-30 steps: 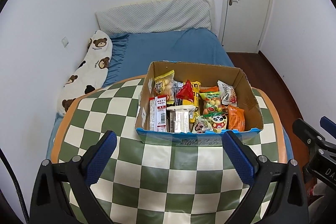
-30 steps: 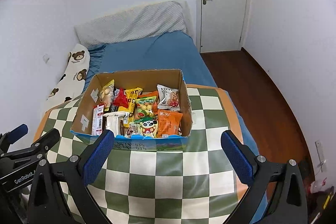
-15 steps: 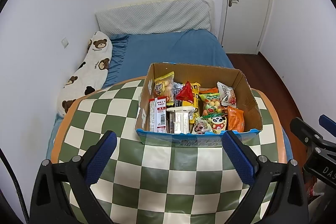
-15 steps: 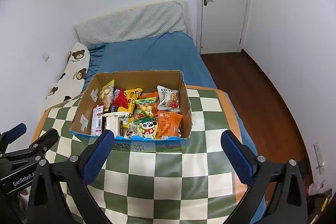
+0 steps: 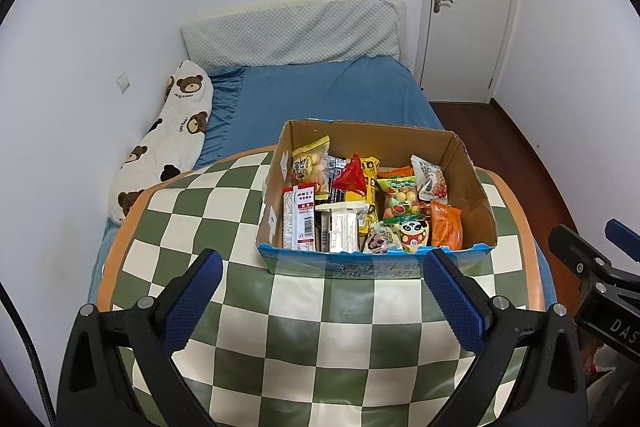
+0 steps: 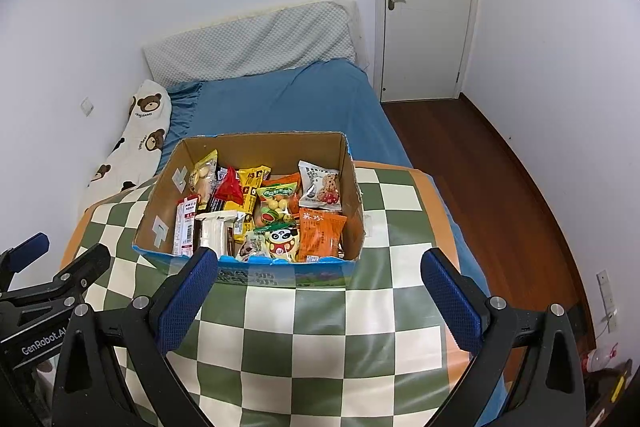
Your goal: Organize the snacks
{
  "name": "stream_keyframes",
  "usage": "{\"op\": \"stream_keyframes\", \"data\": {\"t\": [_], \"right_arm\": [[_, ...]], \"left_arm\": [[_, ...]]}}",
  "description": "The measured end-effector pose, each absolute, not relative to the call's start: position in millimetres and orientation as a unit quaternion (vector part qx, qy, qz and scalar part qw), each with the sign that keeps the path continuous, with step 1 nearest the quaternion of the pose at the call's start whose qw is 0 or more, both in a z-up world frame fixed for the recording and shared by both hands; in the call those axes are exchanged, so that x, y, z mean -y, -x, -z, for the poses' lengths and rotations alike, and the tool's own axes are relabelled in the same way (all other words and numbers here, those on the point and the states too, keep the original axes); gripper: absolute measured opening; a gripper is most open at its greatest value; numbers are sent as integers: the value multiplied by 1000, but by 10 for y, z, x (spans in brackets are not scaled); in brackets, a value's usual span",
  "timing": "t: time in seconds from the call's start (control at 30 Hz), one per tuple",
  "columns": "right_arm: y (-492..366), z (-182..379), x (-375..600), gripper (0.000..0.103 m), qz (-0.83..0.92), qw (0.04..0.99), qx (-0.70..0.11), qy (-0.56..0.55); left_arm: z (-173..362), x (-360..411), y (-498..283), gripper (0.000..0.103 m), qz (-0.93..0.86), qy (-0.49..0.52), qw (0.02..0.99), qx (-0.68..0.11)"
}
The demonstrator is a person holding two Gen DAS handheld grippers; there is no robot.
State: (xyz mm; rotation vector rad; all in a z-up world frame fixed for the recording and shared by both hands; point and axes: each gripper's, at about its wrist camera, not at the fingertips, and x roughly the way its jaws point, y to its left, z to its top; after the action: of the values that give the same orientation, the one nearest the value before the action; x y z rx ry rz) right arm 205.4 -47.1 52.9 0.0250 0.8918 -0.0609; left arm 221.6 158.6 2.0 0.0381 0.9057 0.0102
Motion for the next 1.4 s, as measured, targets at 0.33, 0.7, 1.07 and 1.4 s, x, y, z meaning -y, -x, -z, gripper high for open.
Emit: {"op": "stream_keyframes", "data": {"t": [0.33,0.7,1.07,1.4], "right_arm": [[-2018,-530,514,103,30,901,-432,-17],[-2003,-553,526,103,28,902,-430,-17],[-2015,-551,517,103,28,902,-431,-16],[-2028,-548,550,103,27,900,-435,-17]], "left_arm": [[-63,-1548,-2190,103,-2,-22,901,-433],[-64,-1548,-2193,103,-3,-23,901,-433],[-67,-1542,-2183,103,-2,-23,901,-433],[-70,-1516,-2163,103,4,-25,901,-432]]}}
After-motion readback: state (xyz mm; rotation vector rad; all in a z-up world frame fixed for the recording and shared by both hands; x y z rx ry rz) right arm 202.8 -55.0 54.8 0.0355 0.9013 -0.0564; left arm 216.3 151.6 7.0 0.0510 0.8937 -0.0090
